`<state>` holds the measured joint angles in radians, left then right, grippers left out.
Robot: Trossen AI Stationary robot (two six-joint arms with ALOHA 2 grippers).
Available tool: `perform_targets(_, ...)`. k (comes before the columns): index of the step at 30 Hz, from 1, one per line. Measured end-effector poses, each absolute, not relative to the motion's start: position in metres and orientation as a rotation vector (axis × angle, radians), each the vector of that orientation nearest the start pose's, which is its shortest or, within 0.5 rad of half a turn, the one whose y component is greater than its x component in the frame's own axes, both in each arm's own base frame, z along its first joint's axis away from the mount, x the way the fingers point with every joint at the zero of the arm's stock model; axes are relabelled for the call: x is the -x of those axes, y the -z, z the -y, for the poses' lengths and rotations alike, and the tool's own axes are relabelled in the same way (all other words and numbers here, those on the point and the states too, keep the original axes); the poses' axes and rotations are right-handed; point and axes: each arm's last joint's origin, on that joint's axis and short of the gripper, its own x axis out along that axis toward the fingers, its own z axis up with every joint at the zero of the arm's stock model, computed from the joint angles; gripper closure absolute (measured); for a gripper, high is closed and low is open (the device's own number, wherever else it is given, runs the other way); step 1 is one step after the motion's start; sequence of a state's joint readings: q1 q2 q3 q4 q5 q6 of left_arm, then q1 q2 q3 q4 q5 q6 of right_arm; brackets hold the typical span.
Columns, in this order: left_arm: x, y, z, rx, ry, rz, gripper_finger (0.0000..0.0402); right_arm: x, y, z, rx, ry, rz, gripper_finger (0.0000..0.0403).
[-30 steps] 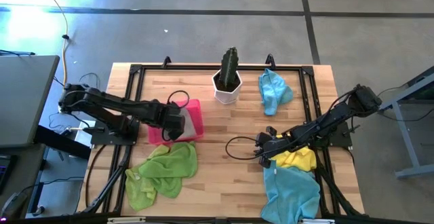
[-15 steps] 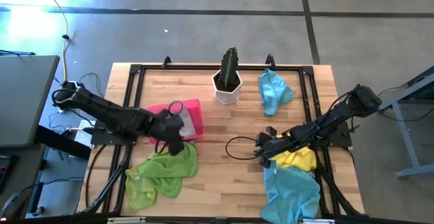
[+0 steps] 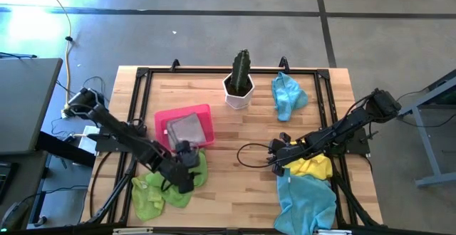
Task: Fold microfiber towels
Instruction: Fold the green microfiber cloth
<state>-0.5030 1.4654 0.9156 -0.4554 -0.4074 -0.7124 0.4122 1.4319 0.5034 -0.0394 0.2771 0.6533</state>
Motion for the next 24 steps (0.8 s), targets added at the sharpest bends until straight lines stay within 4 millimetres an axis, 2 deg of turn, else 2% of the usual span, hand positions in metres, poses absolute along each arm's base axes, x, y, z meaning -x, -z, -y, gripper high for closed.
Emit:
perform_targets(9,-0.260,-0.167,0.149,0.106,-0.178,-1.000,0.0218,-0.218,-0.128,-0.087,-0.300,0.169,-0.878,0.0279)
perform_targets(13,-0.268,-0.152,0.156,0.135,-0.131,-1.015,0.0218,-0.219,-0.129,-0.089,-0.423,0.196,-0.854,0.0279)
perform_targets(18,-0.276,-0.138,0.162,0.154,-0.112,-1.003,0.0218,-0.223,-0.132,-0.091,-0.547,0.233,-0.795,0.0279)
perform_targets(24,-0.280,-0.124,0.160,0.132,-0.148,-1.022,0.0218,-0.227,-0.137,-0.093,-0.559,0.198,-0.741,0.0279)
